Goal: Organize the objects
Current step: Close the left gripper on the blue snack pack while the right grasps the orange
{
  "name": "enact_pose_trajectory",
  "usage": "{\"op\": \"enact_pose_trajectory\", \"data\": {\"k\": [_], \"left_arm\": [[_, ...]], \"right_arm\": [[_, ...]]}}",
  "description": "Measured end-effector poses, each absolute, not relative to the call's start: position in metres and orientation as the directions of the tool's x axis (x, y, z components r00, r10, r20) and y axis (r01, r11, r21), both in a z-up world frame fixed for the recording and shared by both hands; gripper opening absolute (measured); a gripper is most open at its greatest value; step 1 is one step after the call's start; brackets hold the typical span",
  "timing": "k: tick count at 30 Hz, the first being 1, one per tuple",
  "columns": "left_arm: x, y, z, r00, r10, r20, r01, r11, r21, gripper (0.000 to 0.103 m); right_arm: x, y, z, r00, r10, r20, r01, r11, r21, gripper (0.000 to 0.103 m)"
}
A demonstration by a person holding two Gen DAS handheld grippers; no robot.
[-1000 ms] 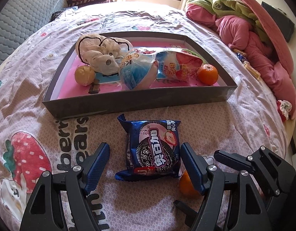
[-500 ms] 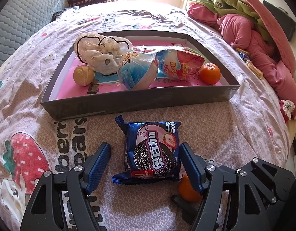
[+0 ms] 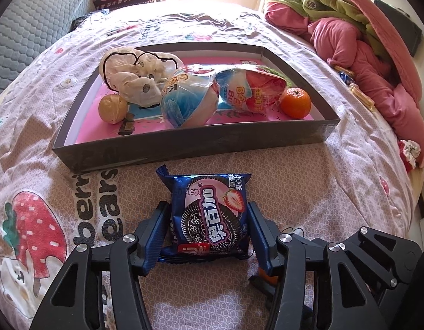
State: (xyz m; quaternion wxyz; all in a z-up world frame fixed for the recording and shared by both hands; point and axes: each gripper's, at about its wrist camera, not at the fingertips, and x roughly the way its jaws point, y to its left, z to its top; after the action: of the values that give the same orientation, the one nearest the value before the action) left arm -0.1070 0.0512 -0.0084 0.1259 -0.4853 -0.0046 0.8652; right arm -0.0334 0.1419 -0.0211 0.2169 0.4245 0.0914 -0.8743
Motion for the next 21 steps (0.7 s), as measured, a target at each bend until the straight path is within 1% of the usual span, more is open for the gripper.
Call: {"op": "enact_pose_trajectory", "data": {"k": [5, 8, 12, 16, 21], "left_arm": [[-0.108, 0.039, -0.002, -0.501, 0.277, -0.820, -0.190, -0.959, -0.208, 0.055], [-0.107, 0.035, 0.006, -0.522, 0.294, -0.801, -0.188, -0.955, -0.228, 0.054], [-0.103, 0.031, 0.023, -0.581, 0.275, -0.766, -0.194, -0.961, -0.199, 0.054], [-0.106, 0.020, 0.035, -0.616, 0.277, -0.738, -0.181, -0.961, -0.210, 0.054], [-0.114, 0.002, 0.051, -0.672, 0.222, -0.706, -0.133, -0.975, -0.179, 0.054]], "right_arm": [[-0.034, 0.148, -0.018, -0.563, -0.275, -0.779, 0.440, -0.898, -0.002, 0.038], [-0.036, 0.153, -0.013, -0.581, -0.262, -0.770, 0.421, -0.907, -0.009, 0.038], [-0.039, 0.157, -0.002, -0.615, -0.254, -0.746, 0.403, -0.915, -0.020, 0.038], [-0.044, 0.160, 0.009, -0.647, -0.250, -0.720, 0.386, -0.922, -0.026, 0.038], [-0.056, 0.166, 0.028, -0.699, -0.236, -0.675, 0.352, -0.935, -0.038, 0.038]]}}
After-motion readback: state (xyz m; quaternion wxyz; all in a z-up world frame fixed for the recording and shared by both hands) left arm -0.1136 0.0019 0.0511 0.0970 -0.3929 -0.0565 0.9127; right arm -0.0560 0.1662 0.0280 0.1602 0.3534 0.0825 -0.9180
